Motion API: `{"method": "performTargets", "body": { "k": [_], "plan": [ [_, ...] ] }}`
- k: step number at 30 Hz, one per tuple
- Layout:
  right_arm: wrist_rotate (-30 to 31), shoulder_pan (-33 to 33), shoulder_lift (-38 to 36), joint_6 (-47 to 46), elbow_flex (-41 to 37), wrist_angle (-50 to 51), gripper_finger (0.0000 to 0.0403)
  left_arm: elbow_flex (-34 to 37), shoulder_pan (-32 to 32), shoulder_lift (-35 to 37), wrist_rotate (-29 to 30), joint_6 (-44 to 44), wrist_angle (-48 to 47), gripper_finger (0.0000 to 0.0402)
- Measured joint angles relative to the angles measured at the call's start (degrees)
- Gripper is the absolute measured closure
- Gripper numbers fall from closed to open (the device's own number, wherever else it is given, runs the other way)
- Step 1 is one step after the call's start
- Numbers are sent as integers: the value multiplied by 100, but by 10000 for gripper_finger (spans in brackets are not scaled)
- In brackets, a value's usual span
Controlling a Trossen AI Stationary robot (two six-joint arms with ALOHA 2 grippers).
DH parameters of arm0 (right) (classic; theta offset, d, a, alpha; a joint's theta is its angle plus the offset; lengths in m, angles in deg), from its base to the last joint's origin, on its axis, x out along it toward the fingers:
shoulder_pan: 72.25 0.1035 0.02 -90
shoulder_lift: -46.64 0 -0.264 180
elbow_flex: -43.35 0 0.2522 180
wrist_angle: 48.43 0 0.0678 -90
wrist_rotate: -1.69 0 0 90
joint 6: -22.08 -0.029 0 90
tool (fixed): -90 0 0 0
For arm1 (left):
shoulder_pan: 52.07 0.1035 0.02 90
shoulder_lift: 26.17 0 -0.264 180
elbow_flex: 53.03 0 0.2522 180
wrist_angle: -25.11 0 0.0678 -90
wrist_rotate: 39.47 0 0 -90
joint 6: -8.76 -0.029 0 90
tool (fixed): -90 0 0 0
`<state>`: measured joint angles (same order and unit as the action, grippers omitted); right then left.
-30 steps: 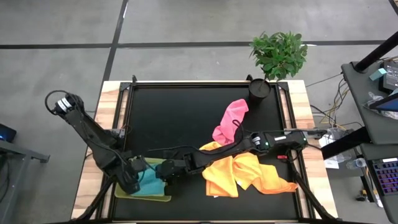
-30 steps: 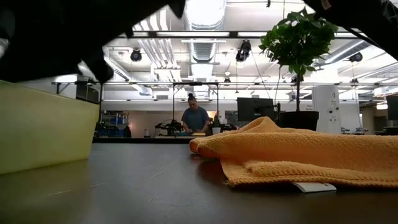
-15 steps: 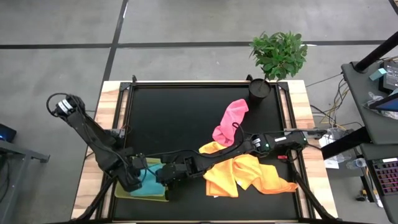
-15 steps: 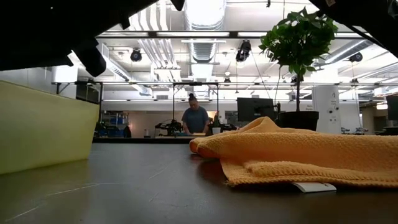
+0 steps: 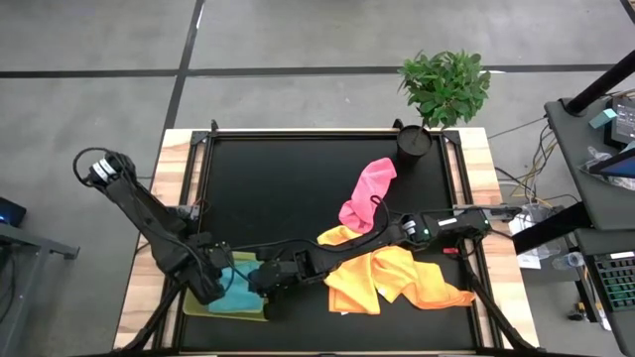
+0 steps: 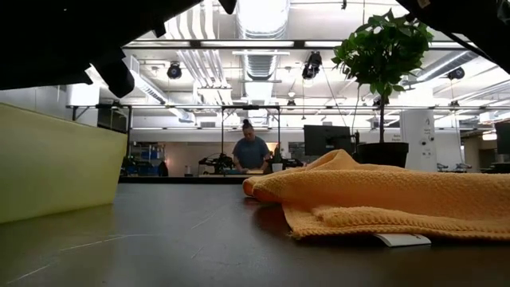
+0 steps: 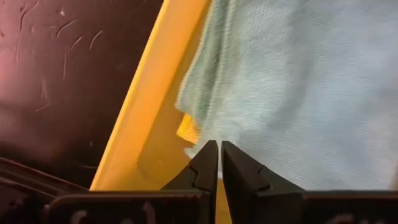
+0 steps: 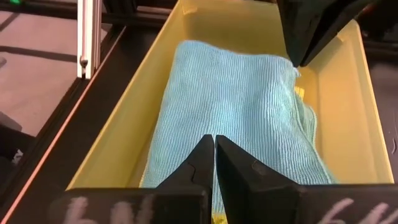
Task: Fold microfiber towels
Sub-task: Put the folded blue microfiber towel into the yellow bin
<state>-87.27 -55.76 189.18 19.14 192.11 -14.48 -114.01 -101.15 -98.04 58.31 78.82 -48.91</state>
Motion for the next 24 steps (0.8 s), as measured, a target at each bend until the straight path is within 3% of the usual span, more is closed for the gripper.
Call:
{"method": "performTargets", "body": {
  "k": [7, 14, 24],
  "plan": [
    [-103, -34, 93, -2, -20, -586, 392, -123, -4, 231, 107, -216, 177, 395],
    [-259, -80, 219, -47, -17, -730, 392, 589, -4, 8, 495, -920, 2178, 395],
    [-708, -182, 376, -408, -28, -458, 392, 832, -4, -50, 445, -615, 2067, 395]
  ]
}}
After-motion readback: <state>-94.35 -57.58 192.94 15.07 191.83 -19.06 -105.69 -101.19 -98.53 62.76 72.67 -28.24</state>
